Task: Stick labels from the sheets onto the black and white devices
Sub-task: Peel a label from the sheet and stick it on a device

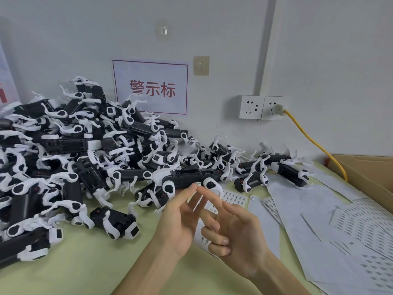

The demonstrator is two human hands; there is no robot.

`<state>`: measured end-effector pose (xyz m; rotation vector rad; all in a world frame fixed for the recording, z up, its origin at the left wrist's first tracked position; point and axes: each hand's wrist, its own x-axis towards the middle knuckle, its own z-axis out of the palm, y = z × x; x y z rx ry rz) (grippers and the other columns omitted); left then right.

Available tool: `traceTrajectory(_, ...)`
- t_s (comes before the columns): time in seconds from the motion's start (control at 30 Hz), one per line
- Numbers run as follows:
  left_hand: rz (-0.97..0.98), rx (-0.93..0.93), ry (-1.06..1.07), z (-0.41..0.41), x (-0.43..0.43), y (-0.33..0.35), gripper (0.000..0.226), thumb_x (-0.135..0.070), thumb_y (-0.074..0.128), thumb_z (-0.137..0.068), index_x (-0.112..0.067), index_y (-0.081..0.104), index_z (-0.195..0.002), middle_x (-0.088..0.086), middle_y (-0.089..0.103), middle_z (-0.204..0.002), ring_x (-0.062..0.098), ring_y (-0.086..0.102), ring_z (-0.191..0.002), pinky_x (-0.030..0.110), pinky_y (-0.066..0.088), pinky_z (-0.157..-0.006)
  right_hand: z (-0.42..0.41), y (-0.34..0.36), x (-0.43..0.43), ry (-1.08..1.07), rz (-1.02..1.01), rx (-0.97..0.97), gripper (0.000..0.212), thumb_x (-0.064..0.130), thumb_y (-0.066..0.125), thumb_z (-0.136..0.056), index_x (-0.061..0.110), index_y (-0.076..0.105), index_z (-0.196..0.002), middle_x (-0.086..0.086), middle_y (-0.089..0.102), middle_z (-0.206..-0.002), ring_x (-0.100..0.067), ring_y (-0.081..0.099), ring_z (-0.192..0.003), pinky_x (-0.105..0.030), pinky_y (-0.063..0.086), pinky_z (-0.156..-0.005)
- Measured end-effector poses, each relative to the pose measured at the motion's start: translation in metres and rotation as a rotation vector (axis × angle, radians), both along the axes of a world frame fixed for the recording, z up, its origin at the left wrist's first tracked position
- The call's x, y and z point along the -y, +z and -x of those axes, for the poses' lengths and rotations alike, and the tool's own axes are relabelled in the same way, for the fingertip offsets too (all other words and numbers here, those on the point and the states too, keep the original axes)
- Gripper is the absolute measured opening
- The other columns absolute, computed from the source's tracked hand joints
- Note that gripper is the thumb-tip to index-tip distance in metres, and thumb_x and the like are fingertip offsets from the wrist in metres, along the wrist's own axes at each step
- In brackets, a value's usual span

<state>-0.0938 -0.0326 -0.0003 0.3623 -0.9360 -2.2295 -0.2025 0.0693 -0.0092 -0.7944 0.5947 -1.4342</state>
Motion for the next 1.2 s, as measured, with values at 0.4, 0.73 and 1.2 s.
traceTrajectory(0.4,-0.034,-0.001,0.023,0.002,0.000,-0.002,0.019,-0.025,0.074,-0.081,-0.010,0.064,-0.086,0.003,0.067,-0.086,0.013,0.069,-0.091,0.038,0.043,-0.107,-0.002,-0.002,0.001,-0.018,-0.005,0.063,0.059,0.040,0.063,-0.088,0.026,0.056,-0.145,0.002,0.035,-0.073,-0.010,0.023,-0.053,-0.019,0.017,-0.043)
traceTrajectory(0.73,-0.023,0.038,0.047,0.001,-0.002,0.000,0.015,-0.027,0.077,-0.077,-0.014,0.070,-0.077,0.001,0.070,-0.084,0.011,0.072,-0.085,0.035,0.047,-0.095,-0.006,-0.005,0.002,0.019,-0.002,0.205,0.059,0.036,0.069,-0.089,0.020,0.057,-0.144,0.000,0.039,-0.072,-0.011,0.024,-0.053,-0.021,0.019,-0.043)
traceTrajectory(1.2,-0.055,0.158,0.111,0.001,-0.009,0.003,0.025,-0.035,0.079,-0.074,-0.016,0.069,-0.088,0.000,0.065,-0.073,0.014,0.069,-0.067,0.028,0.055,-0.055,-0.019,-0.004,0.003,-0.015,-0.020,0.380,0.042,0.034,0.050,-0.099,0.018,0.057,-0.138,-0.003,0.042,-0.074,-0.013,0.026,-0.053,-0.023,0.018,-0.045)
